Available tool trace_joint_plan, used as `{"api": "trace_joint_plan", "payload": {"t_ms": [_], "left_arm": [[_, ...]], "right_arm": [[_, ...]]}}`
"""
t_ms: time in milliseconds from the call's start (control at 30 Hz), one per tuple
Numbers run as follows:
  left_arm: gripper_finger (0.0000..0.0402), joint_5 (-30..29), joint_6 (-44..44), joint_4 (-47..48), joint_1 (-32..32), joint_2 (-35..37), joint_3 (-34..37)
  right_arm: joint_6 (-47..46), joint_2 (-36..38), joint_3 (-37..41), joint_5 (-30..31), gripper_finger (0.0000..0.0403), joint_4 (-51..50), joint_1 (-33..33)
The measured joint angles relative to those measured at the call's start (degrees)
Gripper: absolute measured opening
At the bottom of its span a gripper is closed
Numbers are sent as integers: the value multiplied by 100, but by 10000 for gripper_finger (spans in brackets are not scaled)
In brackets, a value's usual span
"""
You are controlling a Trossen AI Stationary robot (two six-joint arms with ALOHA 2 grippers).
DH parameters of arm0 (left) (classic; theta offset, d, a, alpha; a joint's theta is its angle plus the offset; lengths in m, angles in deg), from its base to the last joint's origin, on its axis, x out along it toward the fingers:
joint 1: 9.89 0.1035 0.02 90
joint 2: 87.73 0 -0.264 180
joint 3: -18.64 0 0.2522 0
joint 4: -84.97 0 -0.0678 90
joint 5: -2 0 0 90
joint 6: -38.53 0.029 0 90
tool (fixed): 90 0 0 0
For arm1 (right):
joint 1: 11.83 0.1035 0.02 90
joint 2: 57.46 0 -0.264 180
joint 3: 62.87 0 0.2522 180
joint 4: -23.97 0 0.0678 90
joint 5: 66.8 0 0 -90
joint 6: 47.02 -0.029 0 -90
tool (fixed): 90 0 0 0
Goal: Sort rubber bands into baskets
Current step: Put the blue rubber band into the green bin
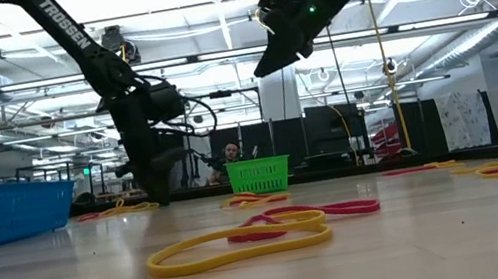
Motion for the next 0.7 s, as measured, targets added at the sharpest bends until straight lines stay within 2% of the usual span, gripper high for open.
{"api": "trace_joint_plan", "payload": {"t_ms": [233,600,700], "left_arm": [[9,26,301,-35,-59,258,38],[4,75,398,-502,-446,1252,39],[4,302,399,-680,-615,1459,38]], "right_arm": [[18,0,0,2,110,-3,0],[41,-2,0,2,110,-81,0],[77,-2,0,2,110,-208,0]]}}
